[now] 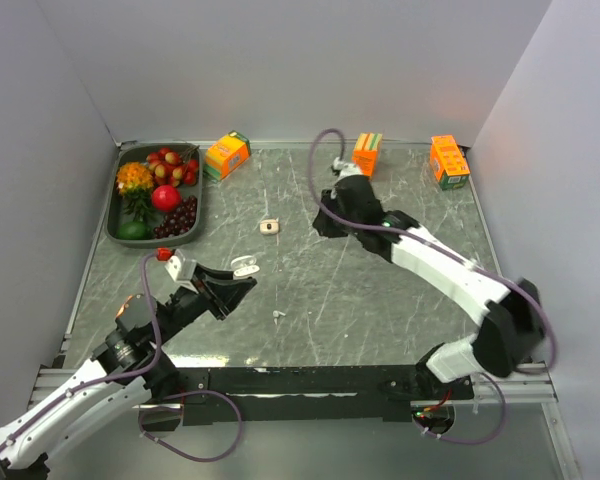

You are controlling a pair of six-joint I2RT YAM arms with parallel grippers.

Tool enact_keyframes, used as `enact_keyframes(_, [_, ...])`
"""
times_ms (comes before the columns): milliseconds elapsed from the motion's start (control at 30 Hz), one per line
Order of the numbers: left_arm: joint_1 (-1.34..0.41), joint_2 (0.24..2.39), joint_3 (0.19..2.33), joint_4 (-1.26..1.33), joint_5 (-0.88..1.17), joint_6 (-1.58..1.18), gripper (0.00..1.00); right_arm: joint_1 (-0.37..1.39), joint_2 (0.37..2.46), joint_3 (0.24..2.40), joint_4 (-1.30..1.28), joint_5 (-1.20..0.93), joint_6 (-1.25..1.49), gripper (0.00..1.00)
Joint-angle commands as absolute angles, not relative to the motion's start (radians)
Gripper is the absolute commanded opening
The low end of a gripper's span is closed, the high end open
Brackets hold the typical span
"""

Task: Insert the wireless bluetooth earbuds into the charging case
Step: Pick up the earbud from the center of the board, then place the earbud in the charging case.

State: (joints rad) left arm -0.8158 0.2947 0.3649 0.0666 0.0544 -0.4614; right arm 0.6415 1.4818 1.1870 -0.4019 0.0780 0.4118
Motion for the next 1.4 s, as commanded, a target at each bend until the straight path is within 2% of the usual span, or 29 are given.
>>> enact_keyframes(0, [-0.821,0.340,0.399,0.179,0.031,-0.483,0.01,0.644,1.264,1.106,-0.138,0.011,0.509,0.00])
enact_keyframes(267, [-0.821,0.535,0.420,0.392,0.002,-0.483,0.01,0.744,1.017,0.931,0.190,0.018,0.492,0.00])
enact_keyframes(467, [-0.821,0.679,0.448,0.603,0.011,-0.413,0.01,0.842,0.942,0.856,0.356,0.061,0.482,0.00])
enact_keyframes(700, [-0.821,0.742,0.364,0.896,0.141,-0.305,0.01,0.896,0.920,0.836,0.449,0.029,0.446,0.00])
enact_keyframes(933, [-0.822,0.798,0.364,0.962,0.215,-0.293,0.01,0.951,0.931,0.835,0.479,0.032,0.397,0.00])
enact_keyframes(1367, [-0.830,0.831,0.379,0.965,0.215,-0.299,0.01,1.019,0.986,0.842,0.515,0.035,0.394,0.00])
